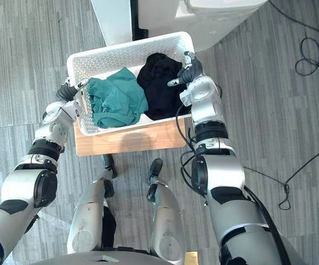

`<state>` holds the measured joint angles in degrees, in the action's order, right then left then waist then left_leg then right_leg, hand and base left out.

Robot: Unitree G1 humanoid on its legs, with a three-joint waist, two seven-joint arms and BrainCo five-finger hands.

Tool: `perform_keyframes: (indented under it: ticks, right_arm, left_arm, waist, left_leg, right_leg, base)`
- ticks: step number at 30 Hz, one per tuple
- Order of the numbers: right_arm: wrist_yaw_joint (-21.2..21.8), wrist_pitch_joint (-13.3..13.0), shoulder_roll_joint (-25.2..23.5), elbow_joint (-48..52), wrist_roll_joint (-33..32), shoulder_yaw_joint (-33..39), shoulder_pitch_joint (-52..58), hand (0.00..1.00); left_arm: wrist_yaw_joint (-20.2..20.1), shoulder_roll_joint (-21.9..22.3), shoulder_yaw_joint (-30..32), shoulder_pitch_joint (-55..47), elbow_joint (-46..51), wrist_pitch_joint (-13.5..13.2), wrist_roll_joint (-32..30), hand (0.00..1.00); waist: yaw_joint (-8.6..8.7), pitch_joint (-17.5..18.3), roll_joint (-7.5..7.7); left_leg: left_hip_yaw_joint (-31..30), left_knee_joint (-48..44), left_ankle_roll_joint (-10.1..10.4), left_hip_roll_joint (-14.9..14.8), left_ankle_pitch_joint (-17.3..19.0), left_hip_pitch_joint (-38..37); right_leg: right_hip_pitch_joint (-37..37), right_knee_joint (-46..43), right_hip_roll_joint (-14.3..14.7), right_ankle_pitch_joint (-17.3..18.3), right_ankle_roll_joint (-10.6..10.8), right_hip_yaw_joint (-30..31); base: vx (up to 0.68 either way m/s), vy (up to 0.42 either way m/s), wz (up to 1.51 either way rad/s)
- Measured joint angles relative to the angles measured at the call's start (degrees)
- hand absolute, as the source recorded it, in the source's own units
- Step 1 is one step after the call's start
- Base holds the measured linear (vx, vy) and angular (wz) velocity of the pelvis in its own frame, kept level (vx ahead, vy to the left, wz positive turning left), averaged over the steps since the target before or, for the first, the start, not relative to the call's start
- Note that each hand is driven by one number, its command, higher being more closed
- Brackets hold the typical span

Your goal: Pick up the laundry basket with both hands and put the clothes into the washing machine.

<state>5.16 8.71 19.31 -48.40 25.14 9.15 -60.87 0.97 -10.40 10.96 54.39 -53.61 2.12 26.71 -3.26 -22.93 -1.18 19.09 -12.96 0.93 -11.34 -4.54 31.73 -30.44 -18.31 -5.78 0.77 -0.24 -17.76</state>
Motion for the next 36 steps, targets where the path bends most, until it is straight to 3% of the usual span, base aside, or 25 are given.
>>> perform_keyframes:
  ticks: [5,9,11,17,21,26,32,36]
  right_arm:
    - [-0.9,-1.1,2.5,1.0,-11.9,-6.7,1.0,0.00]
    - [-3.5,-2.3,2.3,12.2,-18.2,-8.7,2.3,0.00]
    - [-4.8,-2.9,2.3,15.8,-18.3,-8.7,2.4,0.00]
    - [-11.7,-9.7,1.9,27.4,-15.6,-6.8,3.4,0.00]
    - [-15.9,-9.8,1.4,29.3,-15.7,-3.3,4.8,0.00]
    - [-13.9,-7.6,1.3,29.5,-15.7,-3.0,5.0,0.00]
    - [-3.7,-3.4,1.5,24.0,-15.7,-3.5,4.9,0.00]
    - [0.3,-3.1,1.5,17.9,-16.1,-5.3,4.6,0.00]
  left_arm:
    - [0.0,-1.1,-1.1,-1.2,-1.5,-1.0,0.2,0.00]
    - [-0.2,-3.2,-1.1,-3.0,0.7,-3.0,1.6,0.00]
    - [-0.3,-4.0,-1.0,-2.9,1.6,-4.1,2.0,0.00]
    - [-0.3,-4.2,0.9,-4.7,3.1,-6.0,2.5,0.00]
    - [-0.2,-4.1,3.3,-4.7,3.6,-7.3,3.1,0.00]
    - [-0.3,-3.6,5.7,-5.0,3.6,-7.2,3.5,0.00]
    - [-1.4,-2.9,6.9,-4.6,3.7,-6.1,3.5,0.00]
    - [-2.0,-2.8,6.8,-4.3,3.6,-5.7,3.5,0.00]
  waist:
    - [0.08,0.4,0.81]
    - [-0.25,0.5,0.98]
    - [-0.23,0.5,0.99]
    - [-0.33,0.5,1.03]
    - [-0.32,0.5,1.03]
    - [-0.05,0.5,1.04]
    - [0.15,0.5,1.04]
    - [0.01,0.5,1.05]
  left_leg:
    - [0.3,-3.0,0.2,-1.2,1.8,1.2]
    - [1.6,-6.6,0.4,-3.4,3.5,4.5]
    - [1.6,-7.3,0.3,-3.9,3.5,5.7]
    - [2.7,-8.8,0.1,-4.9,4.2,6.6]
    - [3.0,-9.8,-0.1,-5.5,4.7,7.9]
    - [2.9,-10.0,-0.1,-5.6,4.7,7.9]
    - [1.5,-10.1,-0.1,-5.5,4.7,8.4]
    - [1.2,-10.0,-0.1,-5.5,4.5,8.8]
  right_leg:
    - [0.2,1.0,0.8,-0.2,0.0,0.4]
    - [-2.8,1.4,2.3,-1.2,-0.1,2.3]
    - [-3.8,1.4,2.7,-1.5,-0.1,2.6]
    - [-5.0,1.5,3.5,-2.4,0.2,4.2]
    - [-6.1,2.3,3.9,-3.2,0.0,4.7]
    - [-6.1,2.0,3.9,-3.2,0.0,4.6]
    - [-5.6,1.8,3.9,-3.0,0.0,3.5]
    - [-5.7,1.7,3.8,-2.9,-0.1,2.8]
  base:
    - [0.00,-0.018,-0.10]
    - [0.02,-0.015,-0.31]
    - [0.03,-0.029,-0.13]
    - [0.03,-0.019,-0.14]
    - [0.03,-0.003,-0.13]
    - [0.06,-0.017,0.00]
    - [0.05,-0.012,0.09]
    - [0.05,-0.010,0.08]
